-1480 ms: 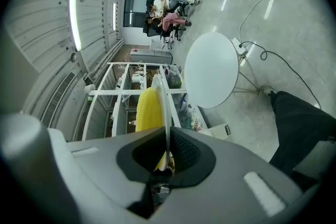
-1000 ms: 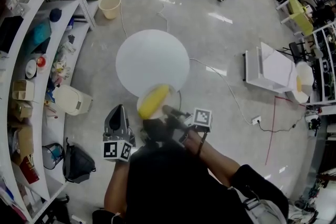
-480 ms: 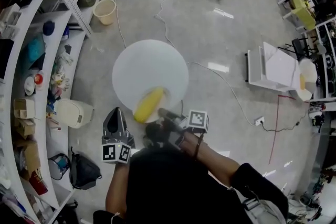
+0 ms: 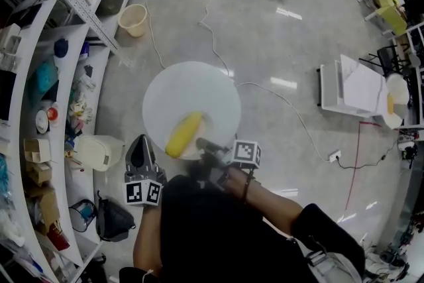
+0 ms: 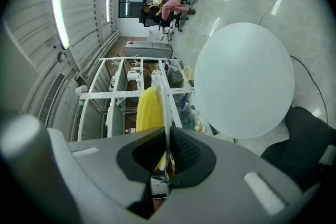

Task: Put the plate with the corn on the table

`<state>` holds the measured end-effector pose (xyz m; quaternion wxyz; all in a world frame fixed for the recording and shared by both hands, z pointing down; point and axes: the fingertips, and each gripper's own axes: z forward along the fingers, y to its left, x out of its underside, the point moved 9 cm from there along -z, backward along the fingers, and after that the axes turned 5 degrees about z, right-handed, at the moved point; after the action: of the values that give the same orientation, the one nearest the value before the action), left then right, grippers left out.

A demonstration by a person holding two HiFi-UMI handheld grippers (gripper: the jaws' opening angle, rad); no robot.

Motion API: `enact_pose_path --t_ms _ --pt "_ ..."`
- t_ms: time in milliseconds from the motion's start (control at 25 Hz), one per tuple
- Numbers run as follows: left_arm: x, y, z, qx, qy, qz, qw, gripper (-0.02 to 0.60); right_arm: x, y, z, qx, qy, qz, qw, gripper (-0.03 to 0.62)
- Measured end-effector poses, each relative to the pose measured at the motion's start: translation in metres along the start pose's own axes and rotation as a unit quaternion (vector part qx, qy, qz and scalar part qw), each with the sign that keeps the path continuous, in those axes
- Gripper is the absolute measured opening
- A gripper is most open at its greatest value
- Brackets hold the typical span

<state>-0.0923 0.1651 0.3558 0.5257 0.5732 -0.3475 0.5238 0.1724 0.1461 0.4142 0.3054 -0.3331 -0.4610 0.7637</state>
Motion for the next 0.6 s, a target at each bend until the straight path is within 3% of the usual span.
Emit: enact_pose_path --t_ms 400,600 --pt "-0.002 0.011 0.022 -0.016 0.001 0.001 0.9999 0.002 -0.023 0.009 0.035 -0.019 0.019 -0.03 0.999 0.028" --pt "0.006 0.025 0.025 -0.012 0.006 0.001 0.9999 0.002 -0.021 0.005 0.049 0.001 0.011 -0.007 1.0 0.028"
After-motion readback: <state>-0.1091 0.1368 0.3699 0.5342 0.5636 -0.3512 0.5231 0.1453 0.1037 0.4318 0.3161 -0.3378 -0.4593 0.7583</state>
